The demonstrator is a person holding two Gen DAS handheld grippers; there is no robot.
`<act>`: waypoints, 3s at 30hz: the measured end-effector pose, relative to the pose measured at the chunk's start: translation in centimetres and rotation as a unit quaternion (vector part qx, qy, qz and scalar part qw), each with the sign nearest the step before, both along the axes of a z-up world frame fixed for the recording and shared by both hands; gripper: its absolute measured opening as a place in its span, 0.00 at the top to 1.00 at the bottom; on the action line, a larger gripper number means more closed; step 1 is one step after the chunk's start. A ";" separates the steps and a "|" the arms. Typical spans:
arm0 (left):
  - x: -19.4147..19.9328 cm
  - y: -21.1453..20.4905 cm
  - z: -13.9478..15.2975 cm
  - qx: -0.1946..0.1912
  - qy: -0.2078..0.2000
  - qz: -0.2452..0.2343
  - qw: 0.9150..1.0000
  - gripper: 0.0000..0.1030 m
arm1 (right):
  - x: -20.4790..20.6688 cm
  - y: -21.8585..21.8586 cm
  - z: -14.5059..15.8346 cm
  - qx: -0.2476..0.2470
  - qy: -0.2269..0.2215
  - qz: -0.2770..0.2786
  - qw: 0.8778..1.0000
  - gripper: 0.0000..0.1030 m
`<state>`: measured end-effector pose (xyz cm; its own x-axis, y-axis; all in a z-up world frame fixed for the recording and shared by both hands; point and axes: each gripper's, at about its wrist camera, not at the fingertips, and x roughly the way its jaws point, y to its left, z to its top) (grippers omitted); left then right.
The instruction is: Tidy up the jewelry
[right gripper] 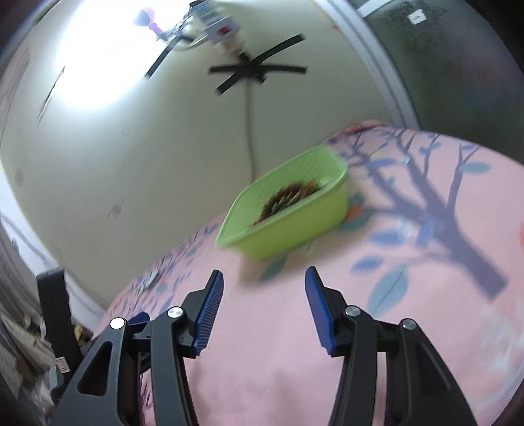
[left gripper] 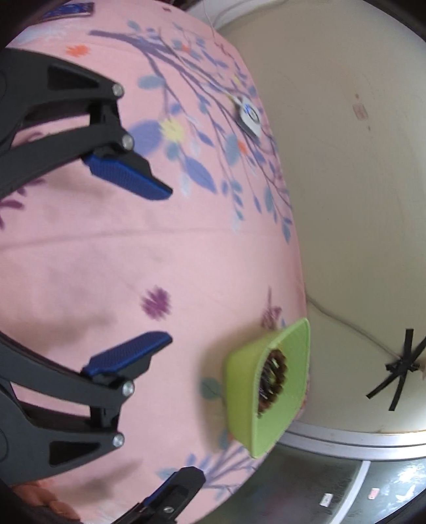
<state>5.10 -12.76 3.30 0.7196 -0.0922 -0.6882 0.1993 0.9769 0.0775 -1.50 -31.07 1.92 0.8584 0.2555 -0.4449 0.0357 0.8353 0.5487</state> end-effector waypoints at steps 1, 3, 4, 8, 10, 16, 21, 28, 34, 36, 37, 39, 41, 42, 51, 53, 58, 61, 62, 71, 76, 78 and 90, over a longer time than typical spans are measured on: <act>-0.5 0.4 -0.2 0.002 0.000 0.004 1.000 0.20 | -0.4 0.5 -0.2 -0.003 0.001 0.003 1.000 0.74; -1.1 1.1 -0.1 -0.001 0.000 0.009 1.000 0.19 | -0.7 1.6 -0.6 -0.008 0.012 0.011 1.000 0.74; -1.3 1.4 0.0 0.000 -0.002 0.014 1.000 0.18 | -0.8 1.7 -0.7 -0.006 0.016 0.013 1.000 0.74; -2.0 1.7 -0.1 0.011 -0.004 0.018 1.000 0.16 | -0.8 1.8 -1.1 0.004 0.023 0.013 1.000 0.73; -2.0 1.6 -0.1 0.014 -0.006 0.020 1.000 0.11 | -0.7 1.4 -1.4 0.012 0.030 0.008 0.999 0.72; -2.1 1.5 0.3 0.014 -0.023 0.027 0.999 0.06 | -0.5 1.6 -1.5 0.016 0.028 0.017 0.999 0.70; -2.1 1.5 0.2 0.031 -0.018 0.049 0.998 0.06 | -0.6 1.5 -1.5 0.022 0.023 0.021 0.999 0.69; -2.7 1.1 0.4 0.045 -0.037 0.048 0.997 0.06 | -0.6 1.4 -1.5 0.027 0.018 0.024 0.999 0.69; -2.7 1.1 0.5 0.045 -0.040 0.052 0.997 0.06 | -0.6 1.4 -1.5 0.028 0.018 0.023 0.999 0.69; -2.7 1.2 0.5 0.044 -0.040 0.052 0.997 0.06 | -0.7 1.5 -1.5 0.027 0.018 0.022 0.999 0.69; -2.8 1.1 0.5 0.045 -0.040 0.052 0.997 0.06 | -0.6 1.5 -1.5 0.027 0.018 0.023 0.999 0.69; -2.8 1.1 0.5 0.046 -0.042 0.051 0.997 0.06 | -0.6 1.5 -1.5 0.027 0.018 0.023 0.999 0.69; -2.9 1.0 0.5 0.047 -0.044 0.050 0.997 0.06 | -0.6 1.5 -1.5 0.027 0.018 0.023 0.999 0.69; -2.9 1.0 0.5 0.046 -0.044 0.049 0.997 0.06 | -0.6 1.5 -1.5 0.027 0.018 0.023 0.999 0.69; -2.9 1.0 0.5 0.042 -0.039 0.048 0.997 0.06 | -0.6 1.4 -1.5 0.028 0.018 0.024 0.999 0.69; -2.8 1.0 0.5 0.042 -0.036 0.047 0.997 0.06 | -0.6 1.4 -1.5 0.028 0.018 0.024 0.999 0.69; -2.9 0.9 0.4 0.038 -0.036 0.044 0.998 0.06 | -0.6 1.4 -1.5 0.027 0.019 0.024 0.999 0.69; -3.0 0.9 0.4 0.038 -0.035 0.044 0.998 0.06 | -0.5 1.4 -1.6 0.027 0.020 0.025 0.999 0.69; -3.0 0.9 0.4 0.037 -0.035 0.044 0.998 0.06 | -0.5 1.5 -1.6 0.027 0.021 0.025 0.999 0.69; -3.2 0.9 0.5 0.033 -0.041 0.041 0.998 0.06 | -0.5 1.5 -1.5 0.027 0.021 0.025 0.999 0.69; -3.3 1.1 0.7 0.029 -0.045 0.044 0.998 0.06 | -0.5 1.5 -1.5 0.027 0.021 0.024 0.999 0.69; -3.2 1.1 0.7 0.030 -0.045 0.044 0.998 0.06 | -0.5 1.5 -1.6 0.028 0.021 0.024 0.999 0.69; -3.3 1.2 0.7 0.035 -0.050 0.050 0.997 0.06 | -0.5 1.3 -1.6 0.028 0.021 0.026 0.999 0.69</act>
<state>1.78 -11.56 4.05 0.7881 0.0292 -0.6148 0.0882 0.9832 0.1598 -1.95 -29.72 0.35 0.8242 0.3248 -0.4639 0.0164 0.8051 0.5929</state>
